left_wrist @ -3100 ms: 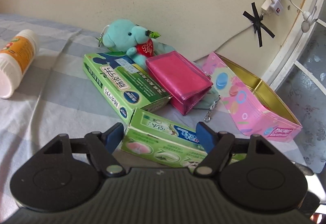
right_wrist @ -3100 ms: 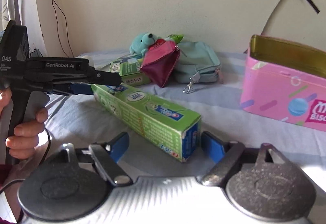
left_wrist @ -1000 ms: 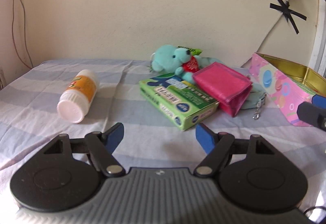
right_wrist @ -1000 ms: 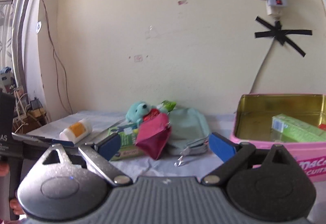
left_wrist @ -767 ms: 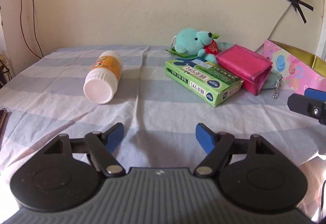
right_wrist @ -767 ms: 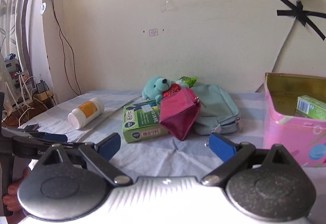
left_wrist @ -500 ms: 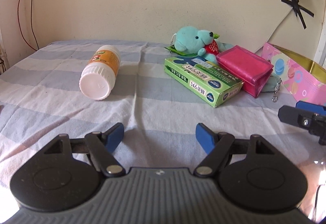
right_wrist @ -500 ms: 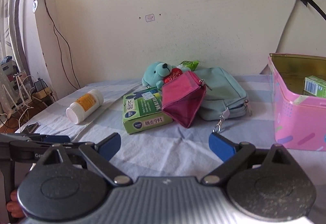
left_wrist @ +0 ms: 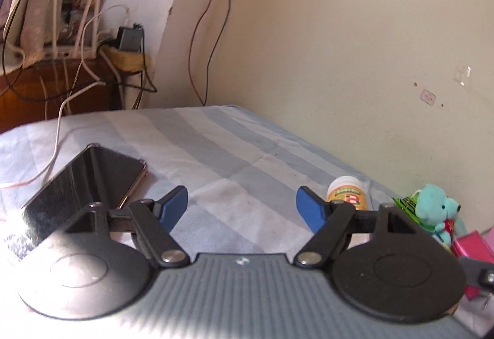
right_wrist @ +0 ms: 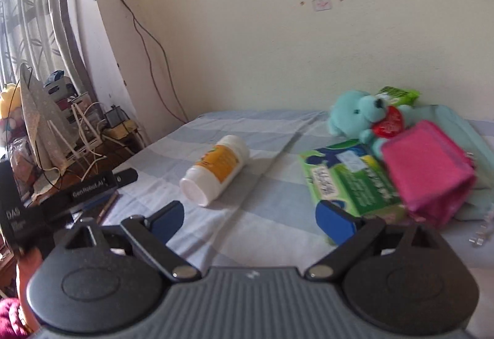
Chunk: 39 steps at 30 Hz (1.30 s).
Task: Organize objects
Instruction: 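Move the right gripper to the white vitamin bottle, then grasp the vitamin bottle with the left gripper and lift it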
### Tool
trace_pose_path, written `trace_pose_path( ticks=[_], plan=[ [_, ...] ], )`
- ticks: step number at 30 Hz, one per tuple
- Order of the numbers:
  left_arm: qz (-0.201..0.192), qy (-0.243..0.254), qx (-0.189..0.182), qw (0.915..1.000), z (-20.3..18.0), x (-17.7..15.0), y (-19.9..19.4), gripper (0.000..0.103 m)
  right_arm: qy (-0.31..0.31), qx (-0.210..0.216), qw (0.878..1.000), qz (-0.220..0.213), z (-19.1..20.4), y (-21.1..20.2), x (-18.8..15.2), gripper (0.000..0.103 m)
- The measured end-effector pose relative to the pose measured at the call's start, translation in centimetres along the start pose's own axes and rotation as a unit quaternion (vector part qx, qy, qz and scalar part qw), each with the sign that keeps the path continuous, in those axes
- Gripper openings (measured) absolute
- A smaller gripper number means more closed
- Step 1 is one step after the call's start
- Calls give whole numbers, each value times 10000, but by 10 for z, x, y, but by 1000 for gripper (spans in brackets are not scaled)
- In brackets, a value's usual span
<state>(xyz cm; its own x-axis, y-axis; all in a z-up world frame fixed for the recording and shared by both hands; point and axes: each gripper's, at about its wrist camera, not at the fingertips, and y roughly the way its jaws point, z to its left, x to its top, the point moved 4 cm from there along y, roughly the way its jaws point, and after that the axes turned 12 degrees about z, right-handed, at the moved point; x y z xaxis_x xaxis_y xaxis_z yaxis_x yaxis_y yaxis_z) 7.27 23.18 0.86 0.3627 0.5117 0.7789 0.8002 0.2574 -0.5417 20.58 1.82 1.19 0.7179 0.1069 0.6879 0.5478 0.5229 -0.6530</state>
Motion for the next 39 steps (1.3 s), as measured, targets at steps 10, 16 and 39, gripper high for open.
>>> trace_pose_path(
  ticks=[10, 16, 39],
  plan=[
    [70, 51, 2, 10000, -2, 0, 4, 79, 190, -55, 9981, 590, 32, 116, 50, 88],
    [72, 287, -91, 9995, -4, -1, 4, 79, -571, -486, 9934, 866, 33, 120, 36, 53],
    [1910, 1967, -3477, 8966, -129, -64, -26, 90, -1047, -1806, 9777, 216, -89, -138, -122, 66]
  ],
)
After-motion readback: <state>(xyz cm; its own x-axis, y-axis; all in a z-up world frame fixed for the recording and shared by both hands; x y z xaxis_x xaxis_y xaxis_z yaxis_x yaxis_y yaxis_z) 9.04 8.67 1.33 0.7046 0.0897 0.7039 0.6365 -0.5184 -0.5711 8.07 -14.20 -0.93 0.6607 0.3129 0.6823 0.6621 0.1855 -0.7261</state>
